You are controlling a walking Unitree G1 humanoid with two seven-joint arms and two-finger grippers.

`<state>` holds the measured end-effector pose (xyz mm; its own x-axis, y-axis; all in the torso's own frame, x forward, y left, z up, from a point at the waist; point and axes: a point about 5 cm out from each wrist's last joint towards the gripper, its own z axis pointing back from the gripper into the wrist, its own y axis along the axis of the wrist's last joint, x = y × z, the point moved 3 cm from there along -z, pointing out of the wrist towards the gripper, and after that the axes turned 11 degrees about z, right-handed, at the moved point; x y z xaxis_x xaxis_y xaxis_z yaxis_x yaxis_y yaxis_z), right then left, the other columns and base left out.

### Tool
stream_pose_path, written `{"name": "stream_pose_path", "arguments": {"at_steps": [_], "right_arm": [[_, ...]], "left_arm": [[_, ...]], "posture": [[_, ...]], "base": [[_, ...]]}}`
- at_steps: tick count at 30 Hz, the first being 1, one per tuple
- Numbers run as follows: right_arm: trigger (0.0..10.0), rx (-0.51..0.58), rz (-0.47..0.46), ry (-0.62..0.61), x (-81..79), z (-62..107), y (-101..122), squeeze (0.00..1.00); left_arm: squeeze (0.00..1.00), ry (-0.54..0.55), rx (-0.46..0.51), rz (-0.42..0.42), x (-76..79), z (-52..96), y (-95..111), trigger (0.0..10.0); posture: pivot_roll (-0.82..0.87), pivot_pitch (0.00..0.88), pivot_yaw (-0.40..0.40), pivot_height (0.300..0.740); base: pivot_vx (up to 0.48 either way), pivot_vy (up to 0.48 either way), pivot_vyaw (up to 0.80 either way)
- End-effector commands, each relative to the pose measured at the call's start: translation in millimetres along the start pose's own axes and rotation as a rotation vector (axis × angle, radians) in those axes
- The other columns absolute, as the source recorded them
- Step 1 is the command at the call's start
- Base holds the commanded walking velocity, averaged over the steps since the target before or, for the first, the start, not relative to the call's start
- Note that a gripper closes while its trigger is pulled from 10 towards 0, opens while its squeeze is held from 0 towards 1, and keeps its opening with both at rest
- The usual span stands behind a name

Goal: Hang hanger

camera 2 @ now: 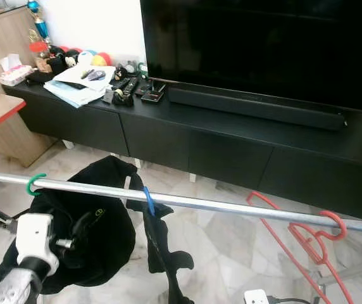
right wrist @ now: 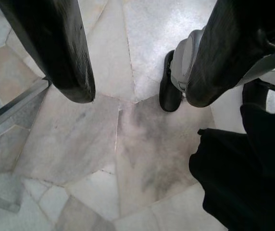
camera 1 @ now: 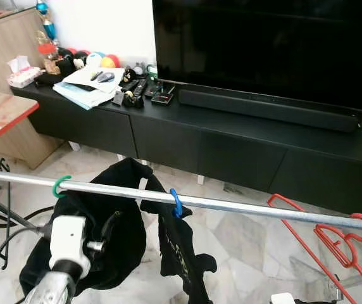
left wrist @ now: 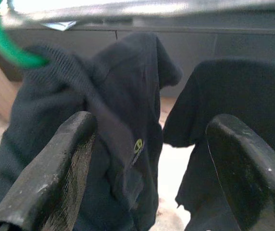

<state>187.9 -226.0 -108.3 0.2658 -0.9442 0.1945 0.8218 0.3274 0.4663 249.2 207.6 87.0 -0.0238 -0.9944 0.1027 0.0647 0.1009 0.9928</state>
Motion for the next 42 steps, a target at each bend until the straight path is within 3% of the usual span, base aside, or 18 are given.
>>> {"name": "stream_pose_path", "arguments": {"at_steps": [1, 9, 12, 22, 31, 42], "right_arm": [[10.0, -0.005, 0.001, 0.0, -0.4, 0.3, -2.4, 0.0], [10.0, -0.001, 0.002, -0.004, 0.5, 0.3, -1.6, 0.0], [10.0, 0.001, 0.003, -0.006, 0.6, 0.3, -1.4, 0.0], [10.0, -0.006, -0.008, -0.016, 1.4, 0.4, -2.8, 0.0], [10.0, -0.02, 0.005, -0.019, 1.5, 0.4, -3.9, 0.0], [10.0, -0.025, 0.015, -0.022, 2.2, 0.4, -4.0, 0.0]], "left_arm": [[0.0, 0.0, -0.02, -0.021, -1.1, 5.3, -7.1, 10.0], [0.0, -0.015, -0.085, -0.036, -4.0, 16.7, -25.7, 10.0], [0.0, -0.024, -0.15, -0.041, -8.5, 21.4, -41.7, 10.0], [0.0, -0.017, -0.133, -0.019, -8.2, 19.6, -41.6, 10.0], [0.0, -0.019, -0.118, -0.022, -7.2, 15.5, -37.0, 10.0], [0.0, -0.016, -0.111, -0.016, -5.5, 15.9, -37.1, 10.0]], "posture": [[0.0, 0.084, 0.037, 0.74], [0.0, 0.083, 0.035, 0.74], [0.0, 0.084, 0.036, 0.74], [0.0, 0.085, 0.034, 0.74], [0.0, 0.084, 0.034, 0.74], [0.0, 0.084, 0.032, 0.74]], "base": [[0.0, 0.0, 0.0], [0.0, 0.0, 0.0], [0.0, 0.0, 0.0], [0.0, 0.0, 0.0], [0.0, 0.0, -0.68], [0.0, 0.0, 0.0]]}}
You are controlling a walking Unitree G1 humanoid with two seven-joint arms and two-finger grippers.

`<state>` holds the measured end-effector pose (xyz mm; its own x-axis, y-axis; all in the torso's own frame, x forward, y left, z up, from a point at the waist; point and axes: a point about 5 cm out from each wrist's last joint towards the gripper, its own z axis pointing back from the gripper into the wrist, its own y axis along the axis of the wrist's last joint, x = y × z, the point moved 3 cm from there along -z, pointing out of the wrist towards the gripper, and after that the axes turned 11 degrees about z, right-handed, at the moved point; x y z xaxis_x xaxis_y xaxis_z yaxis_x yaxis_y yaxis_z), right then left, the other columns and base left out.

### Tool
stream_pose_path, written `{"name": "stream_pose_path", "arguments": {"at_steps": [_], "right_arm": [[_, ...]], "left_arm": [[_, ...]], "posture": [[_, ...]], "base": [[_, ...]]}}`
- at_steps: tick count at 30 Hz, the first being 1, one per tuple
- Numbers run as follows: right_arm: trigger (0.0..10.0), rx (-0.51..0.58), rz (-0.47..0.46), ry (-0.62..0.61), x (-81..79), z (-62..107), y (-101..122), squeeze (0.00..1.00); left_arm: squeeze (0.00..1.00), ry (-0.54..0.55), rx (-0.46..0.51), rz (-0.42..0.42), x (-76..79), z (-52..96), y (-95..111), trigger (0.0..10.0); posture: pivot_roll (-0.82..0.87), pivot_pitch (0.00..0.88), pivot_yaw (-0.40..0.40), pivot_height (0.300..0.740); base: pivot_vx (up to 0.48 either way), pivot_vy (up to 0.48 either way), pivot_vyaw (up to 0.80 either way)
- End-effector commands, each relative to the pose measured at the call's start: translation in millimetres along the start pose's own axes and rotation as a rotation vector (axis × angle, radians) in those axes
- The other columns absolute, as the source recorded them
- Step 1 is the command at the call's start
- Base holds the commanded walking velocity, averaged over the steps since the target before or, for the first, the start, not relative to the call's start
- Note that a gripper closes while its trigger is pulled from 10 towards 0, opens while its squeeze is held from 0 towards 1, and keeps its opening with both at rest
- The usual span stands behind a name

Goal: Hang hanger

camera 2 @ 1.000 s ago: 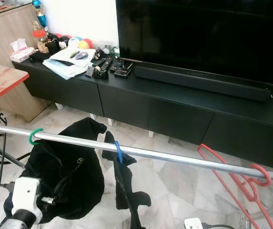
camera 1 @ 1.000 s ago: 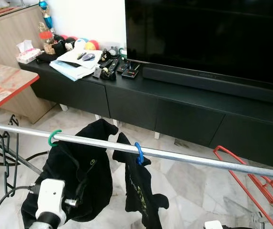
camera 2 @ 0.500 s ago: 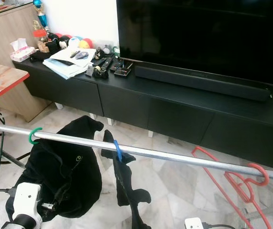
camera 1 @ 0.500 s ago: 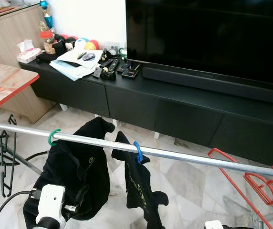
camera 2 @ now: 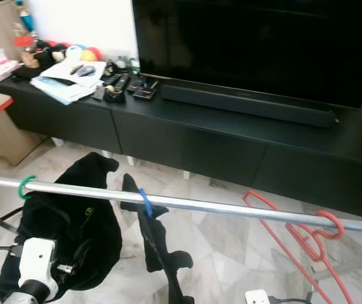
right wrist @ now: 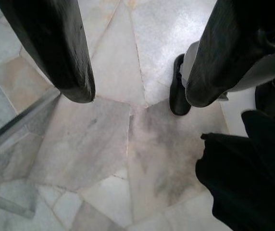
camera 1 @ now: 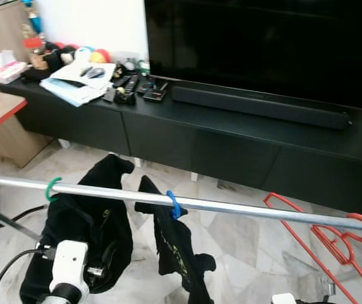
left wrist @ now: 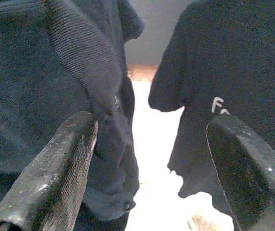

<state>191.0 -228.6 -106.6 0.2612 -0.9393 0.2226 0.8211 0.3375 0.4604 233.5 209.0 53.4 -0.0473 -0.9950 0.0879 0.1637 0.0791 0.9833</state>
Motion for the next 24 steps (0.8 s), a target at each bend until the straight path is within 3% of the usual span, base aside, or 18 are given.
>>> {"name": "stream_pose_path", "arguments": {"at_steps": [1, 24], "right_arm": [[10.0, -0.02, 0.005, 0.005, -1.5, 0.7, -6.5, 0.0], [10.0, -0.02, 0.007, 0.006, -1.3, 0.7, -6.5, 0.0]], "left_arm": [[0.0, 0.006, -0.011, 0.002, -1.0, 2.0, -3.1, 10.0], [0.0, 0.005, -0.007, 0.008, -1.5, 2.1, -3.0, 10.0]], "posture": [[0.0, 0.084, 0.032, 0.74], [0.0, 0.083, 0.03, 0.74]], "base": [[0.0, 0.0, 0.0], [0.0, 0.0, 0.0]]}}
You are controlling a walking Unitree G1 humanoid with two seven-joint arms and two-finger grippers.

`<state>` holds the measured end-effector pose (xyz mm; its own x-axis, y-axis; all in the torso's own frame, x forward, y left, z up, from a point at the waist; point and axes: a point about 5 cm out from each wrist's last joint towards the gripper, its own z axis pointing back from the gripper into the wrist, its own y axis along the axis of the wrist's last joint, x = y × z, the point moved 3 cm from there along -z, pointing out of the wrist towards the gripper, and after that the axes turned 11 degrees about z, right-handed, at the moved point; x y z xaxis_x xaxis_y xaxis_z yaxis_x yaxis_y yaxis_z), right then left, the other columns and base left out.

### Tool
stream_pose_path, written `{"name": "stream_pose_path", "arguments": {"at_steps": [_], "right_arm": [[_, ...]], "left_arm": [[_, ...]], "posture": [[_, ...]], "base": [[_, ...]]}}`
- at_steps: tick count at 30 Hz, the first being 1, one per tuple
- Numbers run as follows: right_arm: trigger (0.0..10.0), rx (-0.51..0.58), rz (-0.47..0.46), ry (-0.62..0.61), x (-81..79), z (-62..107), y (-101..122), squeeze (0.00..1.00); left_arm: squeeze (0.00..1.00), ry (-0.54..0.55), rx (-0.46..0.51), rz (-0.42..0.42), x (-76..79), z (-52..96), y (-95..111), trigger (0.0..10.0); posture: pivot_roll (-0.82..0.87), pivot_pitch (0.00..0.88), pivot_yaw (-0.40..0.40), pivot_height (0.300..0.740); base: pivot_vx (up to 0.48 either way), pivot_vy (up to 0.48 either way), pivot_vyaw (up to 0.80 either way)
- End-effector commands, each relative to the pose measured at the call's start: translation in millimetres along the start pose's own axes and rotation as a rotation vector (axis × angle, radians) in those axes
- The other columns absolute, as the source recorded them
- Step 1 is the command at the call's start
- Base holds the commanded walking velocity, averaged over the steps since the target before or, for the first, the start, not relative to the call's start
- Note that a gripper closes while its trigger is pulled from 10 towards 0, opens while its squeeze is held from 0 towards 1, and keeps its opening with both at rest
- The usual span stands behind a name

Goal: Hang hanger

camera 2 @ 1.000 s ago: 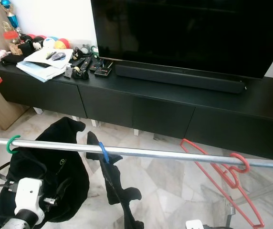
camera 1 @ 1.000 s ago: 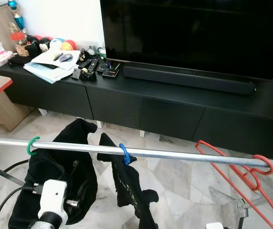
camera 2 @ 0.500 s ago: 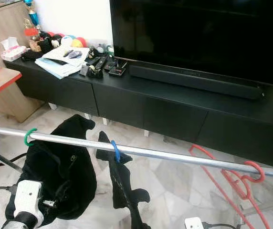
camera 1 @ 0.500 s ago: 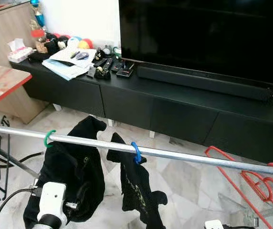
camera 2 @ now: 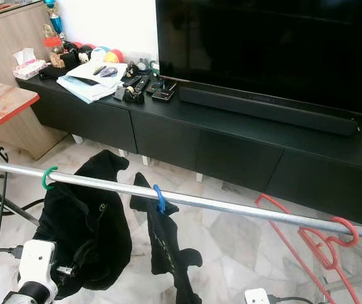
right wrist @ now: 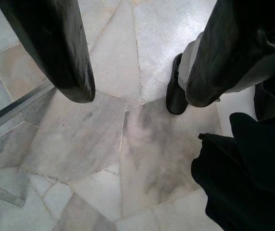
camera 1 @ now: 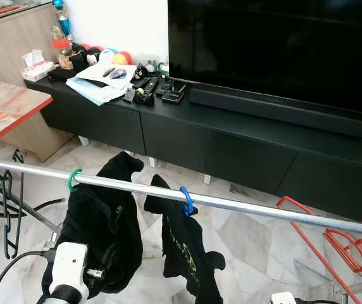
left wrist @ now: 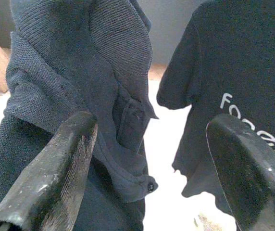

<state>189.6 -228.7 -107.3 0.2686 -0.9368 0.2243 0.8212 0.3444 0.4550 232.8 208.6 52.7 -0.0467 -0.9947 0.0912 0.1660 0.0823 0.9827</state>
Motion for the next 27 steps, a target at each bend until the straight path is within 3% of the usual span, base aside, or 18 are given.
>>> {"name": "stream_pose_path", "arguments": {"at_steps": [1, 19, 27], "right_arm": [[10.0, -0.016, 0.0, 0.004, -0.9, 0.5, -5.0, 0.0], [10.0, -0.016, 0.001, 0.005, -0.5, 0.6, -5.0, 0.0], [10.0, -0.015, 0.0, 0.005, -0.5, 0.6, -4.8, 0.0]], "left_arm": [[0.0, 0.005, -0.005, 0.005, -1.9, 1.4, -2.1, 10.0], [0.0, 0.006, -0.006, 0.012, -0.8, 1.3, -3.2, 10.0], [0.0, 0.005, -0.005, 0.017, -0.7, 1.5, -3.6, 10.0]], "posture": [[0.0, 0.083, 0.03, 0.74], [0.0, 0.083, 0.027, 0.74], [0.0, 0.083, 0.027, 0.74]], "base": [[0.0, 0.0, 0.0], [0.0, 0.0, 0.0], [-0.257, 0.0, 0.0]]}}
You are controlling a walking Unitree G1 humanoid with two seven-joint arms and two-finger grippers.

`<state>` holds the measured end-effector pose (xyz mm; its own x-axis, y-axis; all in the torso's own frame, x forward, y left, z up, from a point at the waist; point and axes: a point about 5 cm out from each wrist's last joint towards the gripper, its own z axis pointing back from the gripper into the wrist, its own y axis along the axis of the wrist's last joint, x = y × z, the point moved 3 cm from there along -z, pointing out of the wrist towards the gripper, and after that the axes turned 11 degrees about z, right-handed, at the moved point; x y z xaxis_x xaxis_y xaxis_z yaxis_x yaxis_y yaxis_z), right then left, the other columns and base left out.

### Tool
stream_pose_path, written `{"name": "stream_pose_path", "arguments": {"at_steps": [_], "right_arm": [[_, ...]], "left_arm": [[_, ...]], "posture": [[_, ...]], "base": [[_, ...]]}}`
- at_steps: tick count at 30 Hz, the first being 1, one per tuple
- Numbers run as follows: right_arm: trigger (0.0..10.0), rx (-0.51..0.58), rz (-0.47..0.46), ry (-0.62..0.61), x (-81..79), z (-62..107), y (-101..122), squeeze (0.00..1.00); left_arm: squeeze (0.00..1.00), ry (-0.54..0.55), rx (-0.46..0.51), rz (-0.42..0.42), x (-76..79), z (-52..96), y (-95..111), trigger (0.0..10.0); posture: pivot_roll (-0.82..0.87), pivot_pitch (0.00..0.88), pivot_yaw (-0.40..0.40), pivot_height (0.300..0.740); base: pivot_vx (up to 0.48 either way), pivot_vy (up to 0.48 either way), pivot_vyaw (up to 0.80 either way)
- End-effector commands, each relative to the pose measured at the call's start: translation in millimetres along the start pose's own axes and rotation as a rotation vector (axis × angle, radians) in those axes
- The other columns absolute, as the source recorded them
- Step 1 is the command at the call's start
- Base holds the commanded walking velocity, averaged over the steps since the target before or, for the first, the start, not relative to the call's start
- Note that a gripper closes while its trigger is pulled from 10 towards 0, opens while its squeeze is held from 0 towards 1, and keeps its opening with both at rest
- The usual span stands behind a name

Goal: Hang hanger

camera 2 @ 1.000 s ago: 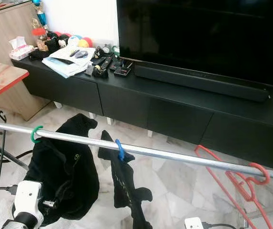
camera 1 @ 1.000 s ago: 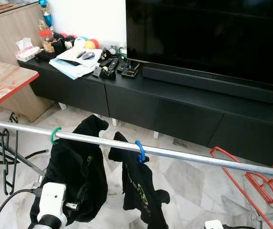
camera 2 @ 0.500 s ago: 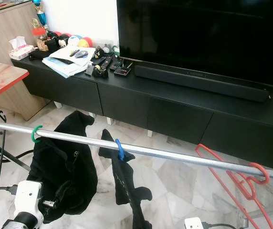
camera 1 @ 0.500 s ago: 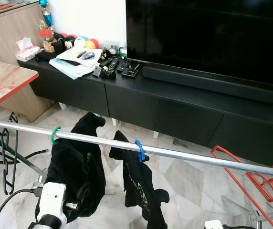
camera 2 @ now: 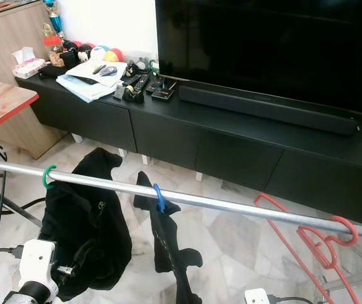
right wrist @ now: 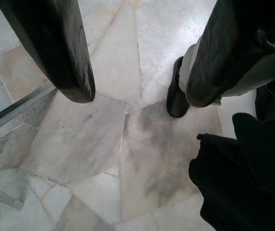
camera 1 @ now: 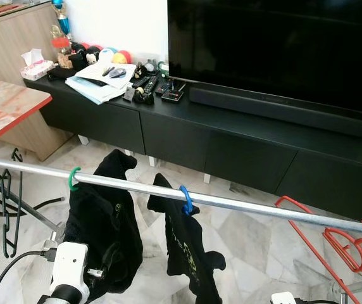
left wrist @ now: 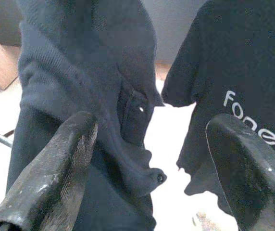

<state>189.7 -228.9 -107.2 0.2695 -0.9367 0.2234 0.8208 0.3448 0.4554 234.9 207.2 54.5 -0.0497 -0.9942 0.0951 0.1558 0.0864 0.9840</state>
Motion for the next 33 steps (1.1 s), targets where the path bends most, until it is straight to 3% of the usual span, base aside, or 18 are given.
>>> {"name": "stream_pose_path", "arguments": {"at_steps": [1, 12, 33], "right_arm": [[10.0, -0.015, -0.001, 0.004, -0.7, 0.5, -4.9, 0.0], [10.0, -0.008, -0.009, 0.006, -1.1, 0.6, -4.5, 0.0], [10.0, -0.019, -0.017, 0.01, -0.9, 0.6, -5.8, 0.0]], "left_arm": [[0.0, 0.009, -0.015, 0.013, -2.1, 3.5, -5.7, 10.0], [0.0, 0.01, -0.018, 0.01, -2.4, 3.4, -6.0, 10.0], [0.0, 0.013, -0.04, -0.005, -2.9, 1.8, -9.9, 10.0]], "posture": [[0.0, 0.083, 0.027, 0.74], [0.0, 0.083, 0.027, 0.74], [0.0, 0.082, 0.023, 0.74]], "base": [[-0.27, 0.0, 0.0], [-0.272, 0.0, 0.0], [0.0, 0.0, -0.07]]}}
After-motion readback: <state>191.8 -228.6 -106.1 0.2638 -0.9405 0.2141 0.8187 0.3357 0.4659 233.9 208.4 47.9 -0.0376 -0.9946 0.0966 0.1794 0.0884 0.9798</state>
